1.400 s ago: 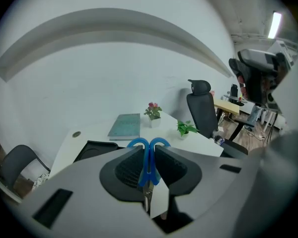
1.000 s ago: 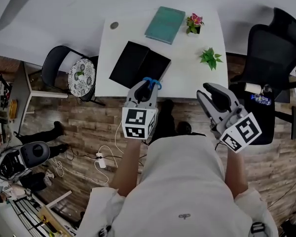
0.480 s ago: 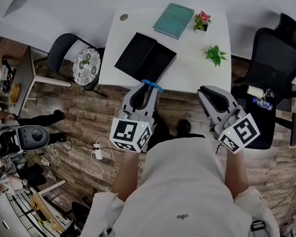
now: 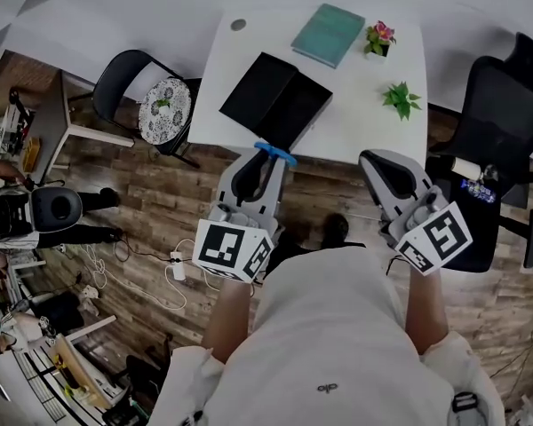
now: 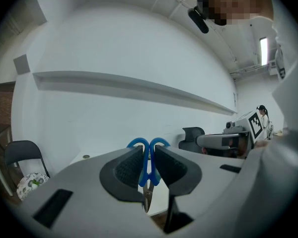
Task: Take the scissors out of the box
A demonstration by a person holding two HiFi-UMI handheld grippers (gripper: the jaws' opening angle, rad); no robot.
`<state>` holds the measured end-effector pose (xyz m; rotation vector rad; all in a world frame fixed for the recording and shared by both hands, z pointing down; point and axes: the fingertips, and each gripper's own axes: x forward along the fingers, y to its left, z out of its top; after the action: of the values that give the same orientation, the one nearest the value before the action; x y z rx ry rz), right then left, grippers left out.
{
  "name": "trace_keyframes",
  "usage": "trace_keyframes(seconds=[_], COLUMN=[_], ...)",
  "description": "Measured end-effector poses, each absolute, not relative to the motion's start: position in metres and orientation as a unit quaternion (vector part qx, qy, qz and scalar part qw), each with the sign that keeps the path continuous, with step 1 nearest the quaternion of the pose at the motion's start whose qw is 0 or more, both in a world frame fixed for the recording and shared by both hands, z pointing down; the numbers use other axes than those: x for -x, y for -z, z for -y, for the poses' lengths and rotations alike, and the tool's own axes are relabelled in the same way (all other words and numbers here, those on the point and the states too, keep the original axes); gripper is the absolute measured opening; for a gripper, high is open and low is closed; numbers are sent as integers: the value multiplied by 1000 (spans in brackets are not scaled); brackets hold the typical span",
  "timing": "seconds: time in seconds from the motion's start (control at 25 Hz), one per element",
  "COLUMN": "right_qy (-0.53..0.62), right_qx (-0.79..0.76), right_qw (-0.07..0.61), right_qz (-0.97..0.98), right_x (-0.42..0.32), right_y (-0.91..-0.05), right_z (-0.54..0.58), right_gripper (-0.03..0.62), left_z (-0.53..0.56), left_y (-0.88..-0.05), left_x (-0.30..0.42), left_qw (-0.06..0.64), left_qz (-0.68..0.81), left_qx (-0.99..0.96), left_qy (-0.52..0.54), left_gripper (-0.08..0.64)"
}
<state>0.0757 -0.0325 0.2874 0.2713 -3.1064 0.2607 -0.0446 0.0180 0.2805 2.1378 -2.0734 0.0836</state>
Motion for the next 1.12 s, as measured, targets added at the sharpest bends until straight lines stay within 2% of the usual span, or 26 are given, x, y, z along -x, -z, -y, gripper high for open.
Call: trace_keyframes(seconds=[1.12], right_qy=[-57], right_qx=[-103], right_qw=[18], right_qz=[993], right_x=[-57], right_y=[-280], right_z=[20], right_gripper=[3], left_z=[-38], left_y=[-272], left_x=[63], left_qw=[73], left_qz=[688], left_qx=[-722], left_qy=[-14], left_gripper=[86])
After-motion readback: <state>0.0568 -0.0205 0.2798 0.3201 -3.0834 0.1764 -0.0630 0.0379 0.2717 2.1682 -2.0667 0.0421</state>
